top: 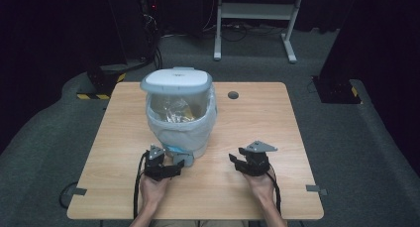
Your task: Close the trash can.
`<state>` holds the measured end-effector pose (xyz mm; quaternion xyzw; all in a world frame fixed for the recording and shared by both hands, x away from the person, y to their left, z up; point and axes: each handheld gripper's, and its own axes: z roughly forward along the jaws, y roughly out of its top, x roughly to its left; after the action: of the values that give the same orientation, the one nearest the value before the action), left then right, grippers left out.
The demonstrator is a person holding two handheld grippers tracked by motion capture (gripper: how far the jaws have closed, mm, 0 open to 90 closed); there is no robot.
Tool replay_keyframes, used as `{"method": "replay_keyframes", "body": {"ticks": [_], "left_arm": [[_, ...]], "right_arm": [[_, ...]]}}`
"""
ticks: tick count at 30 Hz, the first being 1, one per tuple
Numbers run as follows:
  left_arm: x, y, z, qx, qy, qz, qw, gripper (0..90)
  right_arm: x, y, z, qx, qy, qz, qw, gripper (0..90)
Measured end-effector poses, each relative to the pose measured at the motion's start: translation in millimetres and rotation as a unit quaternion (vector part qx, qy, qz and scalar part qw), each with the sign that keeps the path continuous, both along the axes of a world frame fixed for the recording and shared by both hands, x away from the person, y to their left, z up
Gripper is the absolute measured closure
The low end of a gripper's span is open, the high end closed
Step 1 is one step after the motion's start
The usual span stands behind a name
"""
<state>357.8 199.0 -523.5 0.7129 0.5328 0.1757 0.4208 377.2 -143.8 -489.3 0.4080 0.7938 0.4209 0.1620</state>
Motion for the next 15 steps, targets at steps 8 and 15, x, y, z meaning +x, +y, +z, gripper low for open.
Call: {"method": "replay_keyframes", "body": {"ticks": [8,15], "left_arm": [[-18.7,33.7,-3.5,0.033,0.015,0.004,0.9993,8.0],[-19.6,50.4,-5.4,0.110,0.022,0.017,0.9935,8.5]], "right_arm": [[-4.1,-5.5,-34.2,-0.055,0.026,-0.030,0.9977,38.5],[-5.3,-2.7,-34.8,-0.077,0.023,-0.043,0.9958,27.9]]}}
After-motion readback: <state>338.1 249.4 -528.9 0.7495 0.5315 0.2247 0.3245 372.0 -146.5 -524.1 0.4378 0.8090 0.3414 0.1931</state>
